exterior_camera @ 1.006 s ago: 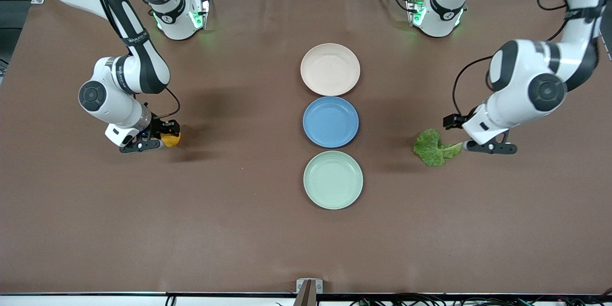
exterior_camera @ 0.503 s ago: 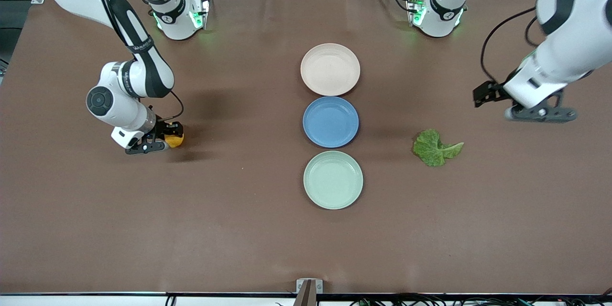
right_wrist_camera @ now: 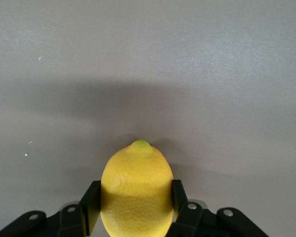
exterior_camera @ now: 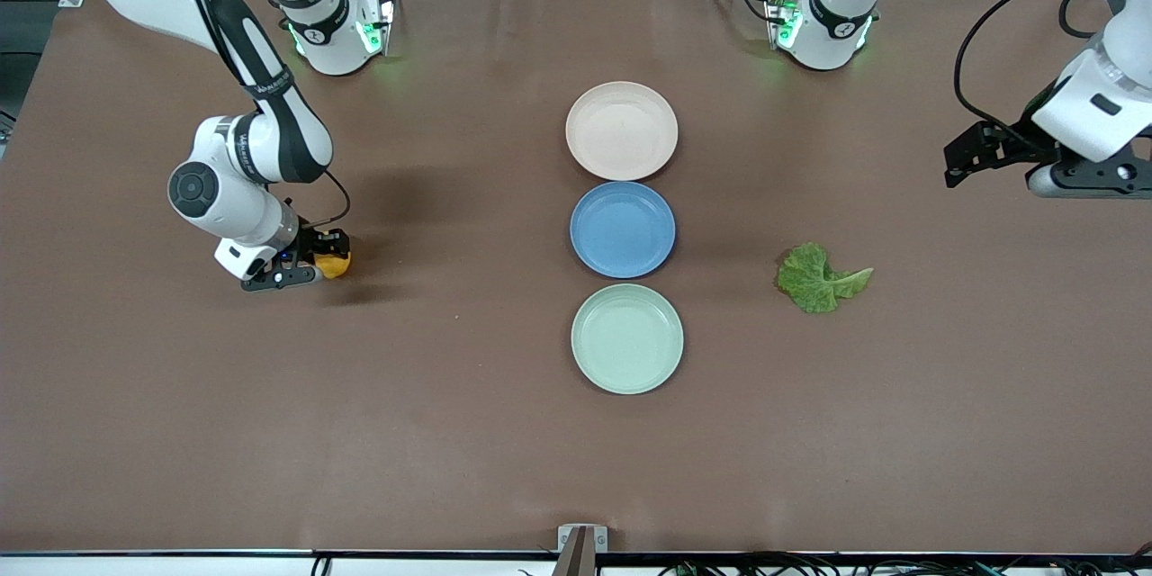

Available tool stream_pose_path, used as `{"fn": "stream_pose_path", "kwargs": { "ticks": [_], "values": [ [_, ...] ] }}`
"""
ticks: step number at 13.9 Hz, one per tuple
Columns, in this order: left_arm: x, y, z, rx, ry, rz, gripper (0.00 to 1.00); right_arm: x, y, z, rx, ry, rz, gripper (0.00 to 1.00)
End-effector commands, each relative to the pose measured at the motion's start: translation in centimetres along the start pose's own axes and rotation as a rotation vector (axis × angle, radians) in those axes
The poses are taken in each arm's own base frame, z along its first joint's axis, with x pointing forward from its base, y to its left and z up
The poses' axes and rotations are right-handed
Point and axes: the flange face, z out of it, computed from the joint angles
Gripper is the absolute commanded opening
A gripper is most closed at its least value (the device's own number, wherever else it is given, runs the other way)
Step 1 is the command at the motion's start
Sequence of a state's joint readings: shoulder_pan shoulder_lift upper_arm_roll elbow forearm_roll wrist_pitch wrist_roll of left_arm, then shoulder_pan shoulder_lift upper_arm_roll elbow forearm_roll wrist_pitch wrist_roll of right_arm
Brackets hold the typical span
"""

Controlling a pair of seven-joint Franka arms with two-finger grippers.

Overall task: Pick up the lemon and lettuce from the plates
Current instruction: 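Open the left gripper to release the lettuce and withdraw it, then open the right gripper to release the lemon and withdraw it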

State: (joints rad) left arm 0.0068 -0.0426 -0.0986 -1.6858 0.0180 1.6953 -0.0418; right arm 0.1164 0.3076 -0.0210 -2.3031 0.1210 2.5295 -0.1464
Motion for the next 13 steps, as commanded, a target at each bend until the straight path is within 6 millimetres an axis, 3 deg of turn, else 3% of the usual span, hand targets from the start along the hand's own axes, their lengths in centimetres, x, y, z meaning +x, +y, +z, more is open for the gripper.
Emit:
{"fn": "stream_pose_path", "kwargs": {
  "ticks": [1, 4, 6, 8, 13],
  "values": [
    [1.3, -0.3, -2.7, 0.006, 0.011, -0.011, 1.0, -0.1, -0.5, 0.5, 0.019, 0.0, -0.001, 1.0],
    [1.7, -0.6, -3.6, -0.011, -0.04, -0.013, 1.0, 1.4, -0.7, -2.6, 0.032, -0.01, 0.0, 1.0],
    [1.6, -2.2, -3.9, -0.069, -0.037, -0.054, 1.0, 3.2, -0.6, -6.7, 0.053, -0.063, -0.003, 1.0],
    [1.3, -3.0, -3.7, -0.108, -0.047, -0.082, 1.0, 4.3, 0.9, -10.9, 0.061, -0.095, 0.011, 1.0],
    [0.8, -3.1, -4.7, -0.1, -0.028, -0.085, 1.0, 3.3, 2.8, -17.8, 0.026, -0.088, 0.031, 1.0]
  ]
}}
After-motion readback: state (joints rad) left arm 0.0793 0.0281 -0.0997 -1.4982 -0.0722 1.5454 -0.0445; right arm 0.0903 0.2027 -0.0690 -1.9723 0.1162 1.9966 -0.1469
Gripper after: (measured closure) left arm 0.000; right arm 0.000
